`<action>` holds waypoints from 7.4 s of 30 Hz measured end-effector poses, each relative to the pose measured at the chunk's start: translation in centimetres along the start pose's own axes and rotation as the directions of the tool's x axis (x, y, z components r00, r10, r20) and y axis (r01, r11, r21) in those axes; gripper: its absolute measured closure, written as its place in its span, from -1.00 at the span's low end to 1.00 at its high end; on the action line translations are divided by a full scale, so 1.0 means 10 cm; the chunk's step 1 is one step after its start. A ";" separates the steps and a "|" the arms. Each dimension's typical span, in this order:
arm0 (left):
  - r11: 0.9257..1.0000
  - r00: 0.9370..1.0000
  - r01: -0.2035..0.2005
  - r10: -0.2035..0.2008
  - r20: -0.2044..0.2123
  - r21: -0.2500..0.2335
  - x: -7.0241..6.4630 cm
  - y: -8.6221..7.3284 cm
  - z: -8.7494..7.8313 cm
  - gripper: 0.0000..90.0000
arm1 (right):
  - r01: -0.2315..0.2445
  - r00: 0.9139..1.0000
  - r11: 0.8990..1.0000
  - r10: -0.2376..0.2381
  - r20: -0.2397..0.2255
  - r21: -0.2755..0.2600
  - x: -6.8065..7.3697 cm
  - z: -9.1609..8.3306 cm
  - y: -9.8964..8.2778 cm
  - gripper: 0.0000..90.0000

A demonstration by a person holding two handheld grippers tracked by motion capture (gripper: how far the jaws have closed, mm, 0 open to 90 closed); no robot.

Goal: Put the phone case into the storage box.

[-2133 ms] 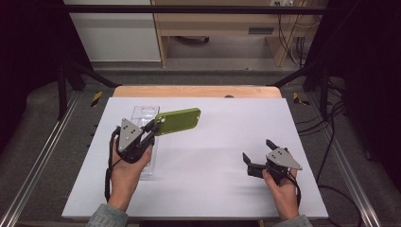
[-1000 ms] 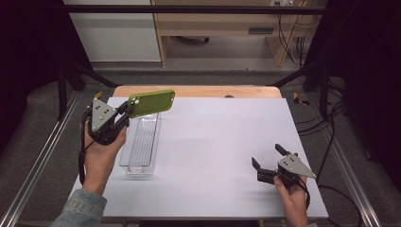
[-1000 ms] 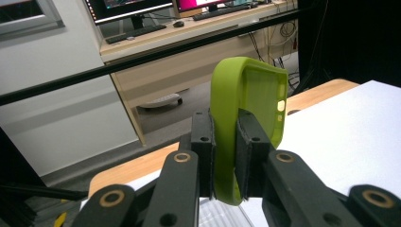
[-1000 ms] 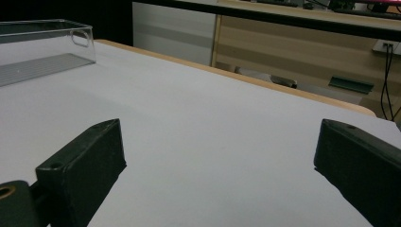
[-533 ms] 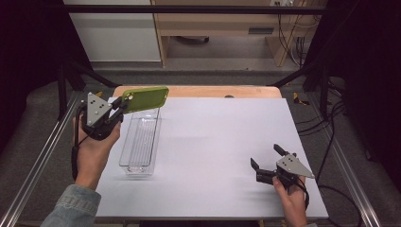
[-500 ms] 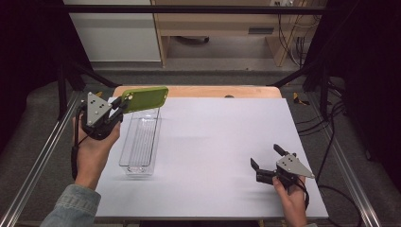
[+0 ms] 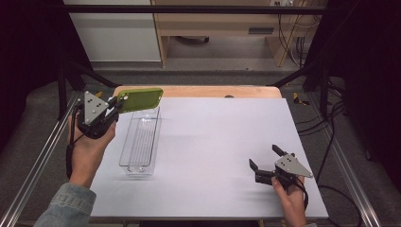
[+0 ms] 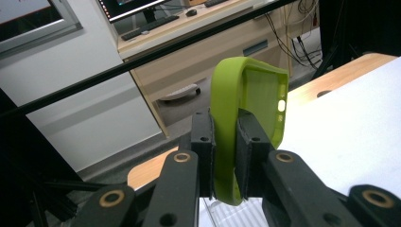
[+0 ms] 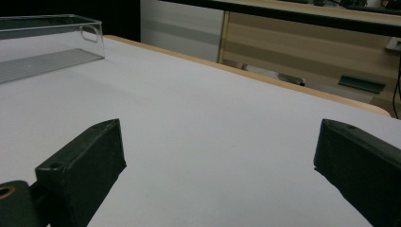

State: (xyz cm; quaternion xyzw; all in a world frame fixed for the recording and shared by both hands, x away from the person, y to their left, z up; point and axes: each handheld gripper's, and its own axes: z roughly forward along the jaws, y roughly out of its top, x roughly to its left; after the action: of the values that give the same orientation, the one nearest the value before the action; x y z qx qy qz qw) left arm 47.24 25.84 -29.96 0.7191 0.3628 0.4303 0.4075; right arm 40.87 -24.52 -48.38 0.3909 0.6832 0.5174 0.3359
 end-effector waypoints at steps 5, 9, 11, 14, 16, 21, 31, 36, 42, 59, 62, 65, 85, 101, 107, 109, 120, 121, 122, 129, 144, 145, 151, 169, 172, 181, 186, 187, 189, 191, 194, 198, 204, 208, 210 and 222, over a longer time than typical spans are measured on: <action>0.998 0.999 -0.051 0.051 -0.001 0.029 -0.02 -0.02 0.02 0.76 | 0.006 1.000 1.000 -0.006 -0.005 0.003 0.02 0.01 0.00 -0.94; 0.995 0.996 -0.091 0.091 -0.002 0.043 -0.03 -0.02 0.03 0.76 | 0.017 1.000 1.000 -0.017 -0.007 0.005 0.03 0.02 0.00 -0.93; 0.993 0.994 -0.106 0.106 -0.001 0.053 -0.02 -0.02 0.04 0.76 | 0.020 1.000 1.000 -0.020 -0.008 0.010 0.04 0.02 0.00 -0.93; 0.992 0.994 -0.111 0.111 0.008 0.059 -0.02 -0.03 0.03 0.76 | 0.027 1.000 1.000 -0.026 -0.007 0.015 0.05 0.03 0.00 -0.93; 0.989 0.991 -0.132 0.132 0.011 0.067 -0.03 -0.03 0.02 0.76 | 0.027 1.000 1.000 -0.027 -0.005 0.014 0.06 0.03 0.00 -0.93; 0.984 0.988 -0.155 0.154 0.014 0.090 -0.02 -0.06 0.04 0.76 | 0.028 1.000 0.999 -0.028 -0.009 0.015 0.07 0.03 -0.01 -0.93; 0.974 0.982 -0.190 0.189 0.020 0.125 0.01 -0.11 0.06 0.76 | 0.033 0.999 0.999 -0.033 -0.011 0.013 0.08 0.04 -0.01 -0.93; 0.968 0.977 -0.211 0.210 0.025 0.137 -0.01 -0.13 0.07 0.76 | 0.033 0.999 0.999 -0.033 -0.011 0.009 0.08 0.03 -0.01 -0.93; 0.961 0.972 -0.235 0.233 0.031 0.148 -0.03 -0.14 0.08 0.76 | 0.034 0.999 0.999 -0.034 -0.012 0.005 0.08 0.03 0.00 -0.93; 0.941 0.960 -0.278 0.277 0.033 0.192 0.00 -0.24 0.19 0.76 | 0.038 0.999 0.999 -0.038 -0.016 0.002 0.09 0.04 0.00 -0.93; 0.940 0.961 -0.277 0.276 0.034 0.197 0.02 -0.26 0.20 0.76 | 0.041 0.999 0.999 -0.041 -0.019 0.005 0.09 0.04 0.00 -0.93; 0.937 0.958 -0.285 0.283 0.038 0.204 0.02 -0.27 0.23 0.76 | 0.044 0.999 0.999 -0.044 -0.021 0.003 0.09 0.05 0.00 -0.93; 0.917 0.947 -0.320 0.318 0.050 0.239 -0.02 -0.28 0.42 0.76 | 0.053 0.998 0.999 -0.053 -0.037 -0.003 0.11 0.07 0.00 -0.93; 0.907 0.941 -0.339 0.333 0.065 0.250 -0.08 -0.28 0.54 0.76 | 0.046 0.998 0.999 -0.046 -0.036 -0.011 0.10 0.06 0.01 -0.93; 0.903 0.938 -0.347 0.341 0.068 0.254 -0.07 -0.27 0.57 0.76 | 0.046 0.998 0.999 -0.046 -0.036 -0.011 0.10 0.06 0.01 -0.93; 0.904 0.937 -0.347 0.341 0.069 0.250 -0.08 -0.26 0.58 0.76 | 0.045 0.998 0.999 -0.046 -0.036 -0.011 0.10 0.06 0.01 -0.93; 0.895 0.930 -0.367 0.360 0.073 0.255 -0.09 -0.23 0.60 0.76 | 0.046 0.998 0.999 -0.046 -0.038 -0.012 0.10 0.06 0.01 -0.93; 0.896 0.930 -0.366 0.359 0.073 0.253 -0.09 -0.23 0.61 0.76 | 0.046 0.998 0.999 -0.046 -0.039 -0.012 0.10 0.06 0.01 -0.93; 0.895 0.930 -0.367 0.361 0.074 0.253 -0.09 -0.23 0.61 0.76 | 0.046 0.998 0.999 -0.047 -0.039 -0.012 0.11 0.06 0.01 -0.93; 0.891 0.925 -0.378 0.371 0.076 0.253 -0.10 -0.22 0.63 0.76 | 0.048 0.998 0.999 -0.048 -0.038 -0.010 0.11 0.06 0.01 -0.93; 0.886 0.922 -0.386 0.380 0.074 0.258 -0.09 -0.22 0.65 0.76 | 0.050 0.998 0.999 -0.051 -0.040 -0.013 0.11 0.06 0.01 -0.93; 0.885 0.921 -0.388 0.382 0.074 0.258 -0.09 -0.22 0.65 0.76 | 0.051 0.998 0.999 -0.051 -0.041 -0.013 0.11 0.06 0.01 -0.93; 0.884 0.920 -0.389 0.384 0.074 0.260 -0.08 -0.23 0.66 0.76 | 0.051 0.998 0.999 -0.052 -0.041 -0.011 0.11 0.07 0.01 -0.93; 0.854 0.900 -0.434 0.424 0.097 0.288 -0.09 -0.30 0.73 0.76 | 0.053 0.998 0.999 -0.053 -0.042 -0.008 0.11 0.07 0.01 -0.93; 0.848 0.896 -0.441 0.431 0.104 0.293 -0.10 -0.31 0.73 0.76 | 0.053 0.998 0.999 -0.054 -0.043 -0.008 0.12 0.07 0.01 -0.93; 0.836 0.887 -0.460 0.445 0.119 0.300 -0.12 -0.33 0.75 0.76 | 0.055 0.997 0.998 -0.055 -0.045 -0.008 0.12 0.07 0.00 -0.93; 0.831 0.884 -0.466 0.450 0.127 0.303 -0.13 -0.33 0.76 0.76 | 0.055 0.997 0.998 -0.055 -0.045 -0.007 0.12 0.07 0.00 -0.93; 0.830 0.884 -0.467 0.450 0.129 0.305 -0.13 -0.33 0.76 0.76 | 0.055 0.997 0.998 -0.055 -0.045 -0.007 0.12 0.07 0.00 -0.93; 0.827 0.882 -0.471 0.452 0.133 0.308 -0.13 -0.34 0.77 0.76 | 0.055 0.997 0.998 -0.055 -0.045 -0.006 0.12 0.07 0.00 -0.93; 0.826 0.881 -0.473 0.454 0.135 0.308 -0.13 -0.34 0.77 0.76 | 0.055 0.997 0.998 -0.055 -0.045 -0.006 0.12 0.07 0.00 -0.93; 0.816 0.875 -0.484 0.464 0.141 0.316 -0.14 -0.34 0.78 0.76 | 0.056 0.997 0.998 -0.056 -0.045 -0.006 0.12 0.07 0.00 -0.93; 0.810 0.870 -0.492 0.470 0.147 0.320 -0.14 -0.34 0.79 0.76 | 0.055 0.997 0.998 -0.056 -0.046 -0.005 0.12 0.07 0.00 -0.93; 0.807 0.869 -0.494 0.471 0.152 0.323 -0.14 -0.35 0.81 0.76 | 0.057 0.997 0.998 -0.057 -0.046 -0.006 0.12 0.07 0.00 -0.93; 0.804 0.868 -0.496 0.473 0.155 0.327 -0.15 -0.35 0.82 0.76 | 0.055 0.997 0.998 -0.055 -0.046 -0.006 0.12 0.07 0.00 -0.93; 0.798 0.863 -0.504 0.480 0.158 0.332 -0.15 -0.35 0.82 0.76 | 0.054 0.997 0.998 -0.055 -0.046 -0.006 0.12 0.07 0.00 -0.93; 0.781 0.852 -0.522 0.494 0.171 0.343 -0.15 -0.32 0.86 0.76 | 0.057 0.997 0.998 -0.057 -0.050 -0.006 0.12 0.08 0.00 -0.93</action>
State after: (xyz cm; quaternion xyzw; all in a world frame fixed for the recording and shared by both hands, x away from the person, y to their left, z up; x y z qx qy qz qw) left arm 54.03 23.45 -35.90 0.8696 0.2163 0.4201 0.1432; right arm 40.96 -23.12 -48.60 0.3575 0.7011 0.5186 0.3343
